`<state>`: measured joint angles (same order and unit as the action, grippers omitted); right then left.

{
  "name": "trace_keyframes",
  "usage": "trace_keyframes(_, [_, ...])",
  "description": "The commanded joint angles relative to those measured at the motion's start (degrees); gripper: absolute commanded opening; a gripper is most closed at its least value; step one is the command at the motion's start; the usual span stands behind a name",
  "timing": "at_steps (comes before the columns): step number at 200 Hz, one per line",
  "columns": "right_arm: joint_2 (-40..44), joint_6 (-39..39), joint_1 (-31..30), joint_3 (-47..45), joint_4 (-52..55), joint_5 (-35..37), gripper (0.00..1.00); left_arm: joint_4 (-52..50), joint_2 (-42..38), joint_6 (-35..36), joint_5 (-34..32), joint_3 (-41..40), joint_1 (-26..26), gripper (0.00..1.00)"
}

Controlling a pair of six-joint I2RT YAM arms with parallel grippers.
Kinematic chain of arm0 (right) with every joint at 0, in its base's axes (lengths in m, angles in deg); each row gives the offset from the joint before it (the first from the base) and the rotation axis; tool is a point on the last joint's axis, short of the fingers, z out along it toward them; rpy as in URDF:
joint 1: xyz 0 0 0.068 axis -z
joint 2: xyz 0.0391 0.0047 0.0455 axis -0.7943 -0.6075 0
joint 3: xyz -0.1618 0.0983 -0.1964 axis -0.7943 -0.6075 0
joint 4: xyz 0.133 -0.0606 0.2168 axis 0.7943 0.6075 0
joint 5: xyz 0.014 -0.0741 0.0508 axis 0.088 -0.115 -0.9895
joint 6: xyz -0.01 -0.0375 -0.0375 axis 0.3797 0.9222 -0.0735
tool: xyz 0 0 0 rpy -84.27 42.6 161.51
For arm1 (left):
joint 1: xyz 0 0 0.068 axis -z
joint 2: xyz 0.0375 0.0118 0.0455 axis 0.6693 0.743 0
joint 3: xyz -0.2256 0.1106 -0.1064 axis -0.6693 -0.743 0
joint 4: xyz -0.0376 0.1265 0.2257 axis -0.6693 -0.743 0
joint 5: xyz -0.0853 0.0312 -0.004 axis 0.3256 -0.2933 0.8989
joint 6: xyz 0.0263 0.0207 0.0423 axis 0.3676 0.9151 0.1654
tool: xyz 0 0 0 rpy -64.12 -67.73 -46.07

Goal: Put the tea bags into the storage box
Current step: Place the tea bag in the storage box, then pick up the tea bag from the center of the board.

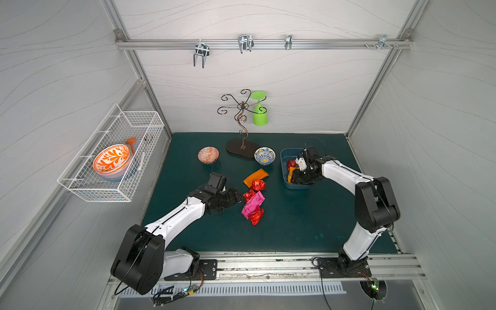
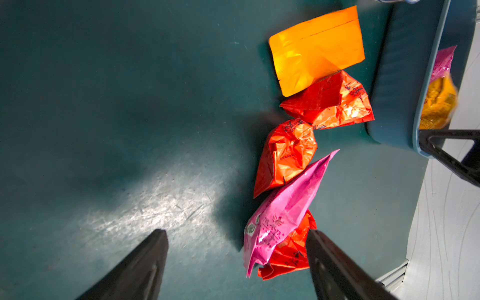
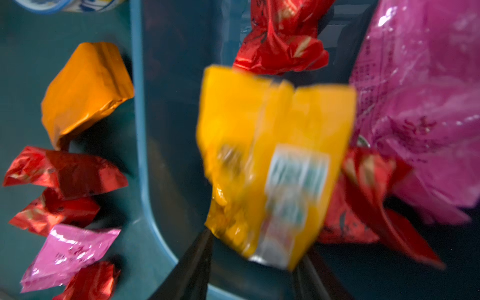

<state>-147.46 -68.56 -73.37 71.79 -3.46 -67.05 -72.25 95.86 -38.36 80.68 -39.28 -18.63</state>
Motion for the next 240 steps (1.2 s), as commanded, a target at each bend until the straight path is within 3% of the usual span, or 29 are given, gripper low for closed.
trace_keyframes(1, [3.9, -0.6, -0.3, -1.3, 3.0, -0.3, 0.6, 1.6, -0.3, -0.1, -0.1, 0.7, 0.3, 0.88])
trace_keyframes(19, [5.9, -0.3, -0.3, -0.2, 3.5, 0.6, 0.68, 1.7, 0.1, -0.1, 0.2, 0.9, 0.3, 0.88])
trace_keyframes(66, [10.0, -1.2, -1.6, 4.8, 5.7, 0.1, 0.7, 1.2, -0.5, 0.1, -0.2, 1.2, 0.3, 0.88])
trace_keyframes(109, [12.5, -6.9, -12.8, 1.0, 0.7, -4.3, 0.69, 1.2, -0.7, 0.0, -0.9, 1.0, 0.3, 0.88])
trace_keyframes(164, [6.1, -18.1, -27.0, -2.1, -6.4, -3.7, 0.72, 0.6, -1.2, 0.0, -3.0, 0.6, 0.3, 0.88])
trace_keyframes(240, [-1.7, -17.0, -31.6, -0.7, -2.2, -8.2, 0.7, 1.0, -3.0, -0.5, -3.1, -1.6, 0.3, 0.88])
